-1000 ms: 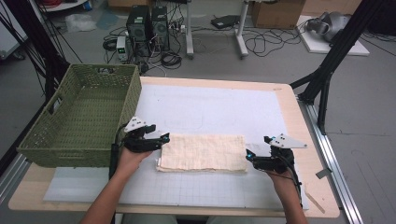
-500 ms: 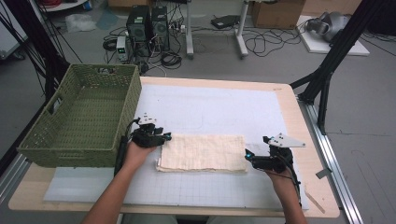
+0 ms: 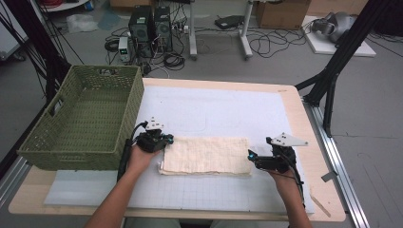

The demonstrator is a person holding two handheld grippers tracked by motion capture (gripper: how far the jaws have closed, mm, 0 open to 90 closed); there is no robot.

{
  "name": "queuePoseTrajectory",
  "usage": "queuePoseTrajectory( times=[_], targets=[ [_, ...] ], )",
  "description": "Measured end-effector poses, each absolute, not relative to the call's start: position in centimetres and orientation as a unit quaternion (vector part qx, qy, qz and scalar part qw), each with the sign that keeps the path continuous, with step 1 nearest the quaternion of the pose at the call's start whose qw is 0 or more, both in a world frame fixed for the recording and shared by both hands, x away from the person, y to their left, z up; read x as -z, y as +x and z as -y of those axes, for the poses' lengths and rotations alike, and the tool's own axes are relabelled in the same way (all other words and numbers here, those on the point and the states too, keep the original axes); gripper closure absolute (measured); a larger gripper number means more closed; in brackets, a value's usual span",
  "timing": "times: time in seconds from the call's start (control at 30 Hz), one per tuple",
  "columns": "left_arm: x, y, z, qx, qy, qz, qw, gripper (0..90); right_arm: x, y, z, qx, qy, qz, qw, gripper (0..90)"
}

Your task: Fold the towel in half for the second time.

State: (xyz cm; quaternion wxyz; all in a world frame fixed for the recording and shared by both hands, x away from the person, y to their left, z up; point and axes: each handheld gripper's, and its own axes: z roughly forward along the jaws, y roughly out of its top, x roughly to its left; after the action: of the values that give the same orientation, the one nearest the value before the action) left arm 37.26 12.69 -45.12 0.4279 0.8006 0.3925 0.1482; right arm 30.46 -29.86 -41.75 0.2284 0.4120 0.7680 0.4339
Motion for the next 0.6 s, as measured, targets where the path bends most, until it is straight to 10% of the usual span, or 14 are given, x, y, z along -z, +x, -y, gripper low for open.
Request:
queuePoseTrajectory(
  times=[0.6],
  targets=[
    [45.1, 37.1, -13.6, -0.137, 0.777, -0.413, 0.456, 86.4, 43.3, 38.0, 28.0, -0.381, 0.420, -0.808, 0.159, 49.4]
  ],
)
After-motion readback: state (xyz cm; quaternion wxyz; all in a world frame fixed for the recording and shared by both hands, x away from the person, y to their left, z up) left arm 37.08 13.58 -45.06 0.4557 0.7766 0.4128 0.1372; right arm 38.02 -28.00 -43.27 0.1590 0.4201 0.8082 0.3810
